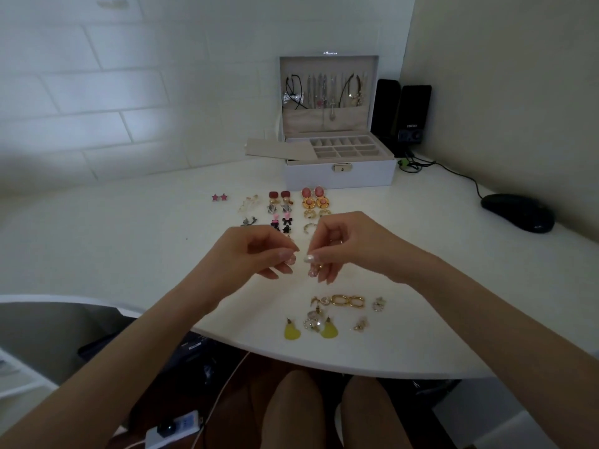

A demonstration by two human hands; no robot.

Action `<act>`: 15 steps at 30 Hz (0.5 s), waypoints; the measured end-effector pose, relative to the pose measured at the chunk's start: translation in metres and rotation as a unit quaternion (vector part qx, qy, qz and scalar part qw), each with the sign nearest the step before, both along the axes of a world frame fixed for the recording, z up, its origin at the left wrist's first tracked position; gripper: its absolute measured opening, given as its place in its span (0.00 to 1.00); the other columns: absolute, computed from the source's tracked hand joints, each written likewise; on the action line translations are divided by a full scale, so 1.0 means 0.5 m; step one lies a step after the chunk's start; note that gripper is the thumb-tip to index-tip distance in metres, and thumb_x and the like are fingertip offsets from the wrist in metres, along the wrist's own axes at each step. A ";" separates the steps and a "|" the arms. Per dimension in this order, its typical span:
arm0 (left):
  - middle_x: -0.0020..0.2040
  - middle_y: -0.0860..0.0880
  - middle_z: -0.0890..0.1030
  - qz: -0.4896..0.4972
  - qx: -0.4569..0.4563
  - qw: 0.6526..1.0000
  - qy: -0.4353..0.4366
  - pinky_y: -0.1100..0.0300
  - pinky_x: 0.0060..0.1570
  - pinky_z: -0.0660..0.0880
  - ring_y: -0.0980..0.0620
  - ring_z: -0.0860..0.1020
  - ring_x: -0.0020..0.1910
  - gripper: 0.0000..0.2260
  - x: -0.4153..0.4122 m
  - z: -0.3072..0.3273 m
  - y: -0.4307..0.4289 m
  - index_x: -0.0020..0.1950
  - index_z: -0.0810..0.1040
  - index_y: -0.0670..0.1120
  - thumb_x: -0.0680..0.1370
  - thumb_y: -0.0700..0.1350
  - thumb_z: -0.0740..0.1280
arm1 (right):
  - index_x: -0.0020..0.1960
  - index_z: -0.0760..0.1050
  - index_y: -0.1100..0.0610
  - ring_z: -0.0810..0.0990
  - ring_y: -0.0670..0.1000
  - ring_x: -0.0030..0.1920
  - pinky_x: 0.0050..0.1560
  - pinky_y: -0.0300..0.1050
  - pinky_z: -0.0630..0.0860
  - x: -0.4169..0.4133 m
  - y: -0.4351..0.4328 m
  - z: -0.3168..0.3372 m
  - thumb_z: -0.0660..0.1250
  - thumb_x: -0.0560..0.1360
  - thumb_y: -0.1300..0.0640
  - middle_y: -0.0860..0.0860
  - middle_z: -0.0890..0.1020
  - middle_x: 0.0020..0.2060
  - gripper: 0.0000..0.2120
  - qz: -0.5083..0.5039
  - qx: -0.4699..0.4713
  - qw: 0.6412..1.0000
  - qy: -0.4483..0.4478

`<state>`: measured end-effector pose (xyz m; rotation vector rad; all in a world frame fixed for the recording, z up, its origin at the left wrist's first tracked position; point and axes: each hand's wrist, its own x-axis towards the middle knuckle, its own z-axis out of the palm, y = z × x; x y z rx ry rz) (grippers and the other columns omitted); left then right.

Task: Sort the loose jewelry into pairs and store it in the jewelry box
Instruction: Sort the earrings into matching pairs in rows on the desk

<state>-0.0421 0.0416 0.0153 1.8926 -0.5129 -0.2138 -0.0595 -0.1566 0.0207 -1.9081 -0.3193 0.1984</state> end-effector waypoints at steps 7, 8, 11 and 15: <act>0.38 0.46 0.84 0.084 -0.005 0.996 -0.025 0.66 0.37 0.78 0.54 0.82 0.36 0.03 0.052 -0.013 0.056 0.46 0.79 0.39 0.75 0.38 0.68 | 0.45 0.79 0.66 0.84 0.53 0.34 0.39 0.43 0.82 0.072 0.067 -0.003 0.71 0.70 0.68 0.57 0.83 0.32 0.04 -0.016 0.091 0.995 0.035; 0.38 0.46 0.84 0.095 -0.007 0.995 -0.029 0.66 0.37 0.78 0.54 0.82 0.36 0.03 0.061 -0.015 0.066 0.46 0.79 0.39 0.75 0.38 0.68 | 0.46 0.79 0.65 0.84 0.54 0.36 0.41 0.43 0.82 0.084 0.076 -0.002 0.71 0.70 0.68 0.57 0.84 0.34 0.05 -0.010 0.096 0.994 0.041; 0.39 0.45 0.83 0.128 -0.009 0.991 -0.042 0.67 0.37 0.77 0.56 0.82 0.37 0.03 0.094 -0.019 0.098 0.46 0.80 0.39 0.74 0.38 0.69 | 0.49 0.79 0.66 0.84 0.55 0.37 0.41 0.42 0.82 0.122 0.106 0.003 0.71 0.69 0.72 0.58 0.84 0.35 0.09 -0.010 0.100 0.994 0.036; 0.41 0.45 0.83 0.176 0.006 0.983 -0.046 0.62 0.42 0.78 0.52 0.82 0.39 0.05 0.156 -0.025 0.139 0.47 0.78 0.42 0.72 0.38 0.71 | 0.45 0.80 0.63 0.83 0.55 0.37 0.40 0.41 0.81 0.186 0.157 0.011 0.72 0.68 0.70 0.59 0.83 0.36 0.08 -0.047 0.024 0.998 -0.020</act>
